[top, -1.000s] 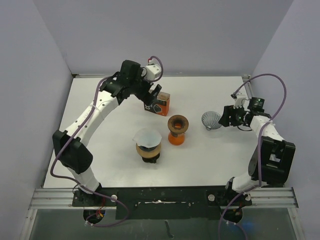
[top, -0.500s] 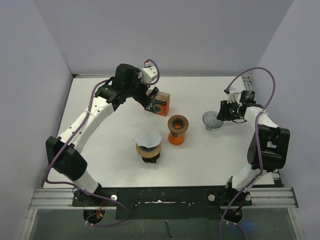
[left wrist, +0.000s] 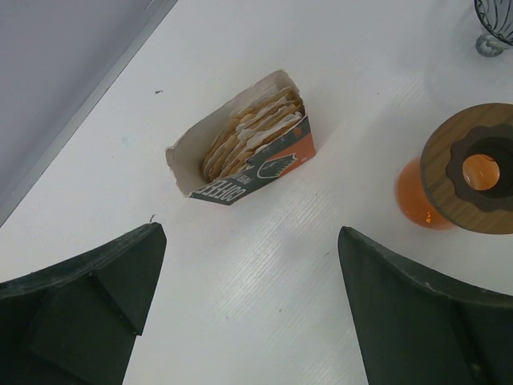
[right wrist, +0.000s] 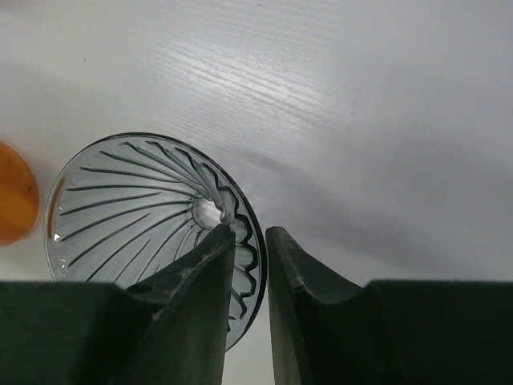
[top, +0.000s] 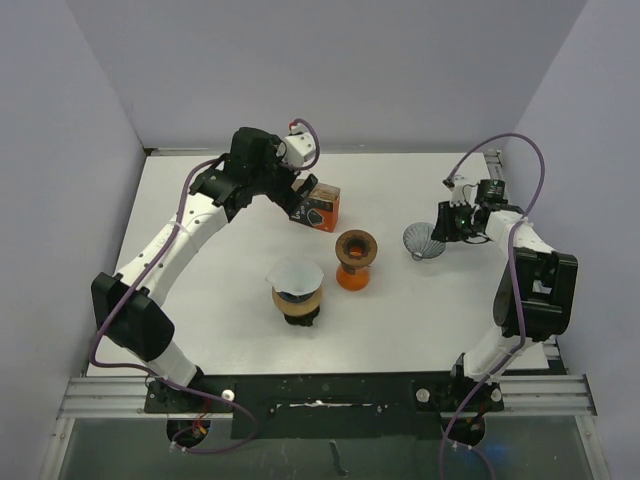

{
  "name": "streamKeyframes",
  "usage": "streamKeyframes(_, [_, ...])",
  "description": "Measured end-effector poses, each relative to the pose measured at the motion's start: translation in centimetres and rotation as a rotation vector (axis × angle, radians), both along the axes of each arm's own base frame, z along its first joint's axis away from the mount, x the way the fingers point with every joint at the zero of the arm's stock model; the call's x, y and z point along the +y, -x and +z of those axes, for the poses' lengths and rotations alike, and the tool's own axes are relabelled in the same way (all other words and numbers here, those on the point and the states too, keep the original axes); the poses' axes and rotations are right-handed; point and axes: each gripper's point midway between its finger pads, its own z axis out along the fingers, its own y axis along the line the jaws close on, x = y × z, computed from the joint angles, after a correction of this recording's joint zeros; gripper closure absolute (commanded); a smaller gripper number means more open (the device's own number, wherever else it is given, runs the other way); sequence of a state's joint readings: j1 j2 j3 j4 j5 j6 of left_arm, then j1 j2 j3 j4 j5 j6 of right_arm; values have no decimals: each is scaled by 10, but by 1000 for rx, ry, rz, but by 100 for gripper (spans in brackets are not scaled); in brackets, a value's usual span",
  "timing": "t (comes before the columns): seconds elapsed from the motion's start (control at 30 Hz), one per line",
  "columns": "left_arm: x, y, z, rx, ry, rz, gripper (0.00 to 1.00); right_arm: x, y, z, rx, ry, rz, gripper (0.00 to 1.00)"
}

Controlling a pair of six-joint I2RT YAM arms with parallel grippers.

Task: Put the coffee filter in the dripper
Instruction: Pick up the coffee dripper from the center of the board.

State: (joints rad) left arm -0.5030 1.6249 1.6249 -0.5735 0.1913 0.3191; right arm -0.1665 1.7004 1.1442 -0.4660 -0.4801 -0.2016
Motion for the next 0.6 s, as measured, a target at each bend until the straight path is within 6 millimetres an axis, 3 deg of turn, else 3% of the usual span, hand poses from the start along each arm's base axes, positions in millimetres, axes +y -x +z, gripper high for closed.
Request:
streamKeyframes(0.27, [0, 0, 0, -1, 1, 0, 11, 0, 7, -3, 27, 5, 14, 74])
streamKeyframes(0.43, [0, 0, 0, -2, 0, -1, 11, 0, 11, -5, 40, 9, 22, 83])
streamKeyframes(0.6, [0, 0, 0, -5, -4, -4, 11, 3, 9, 4, 35, -9, 29, 98])
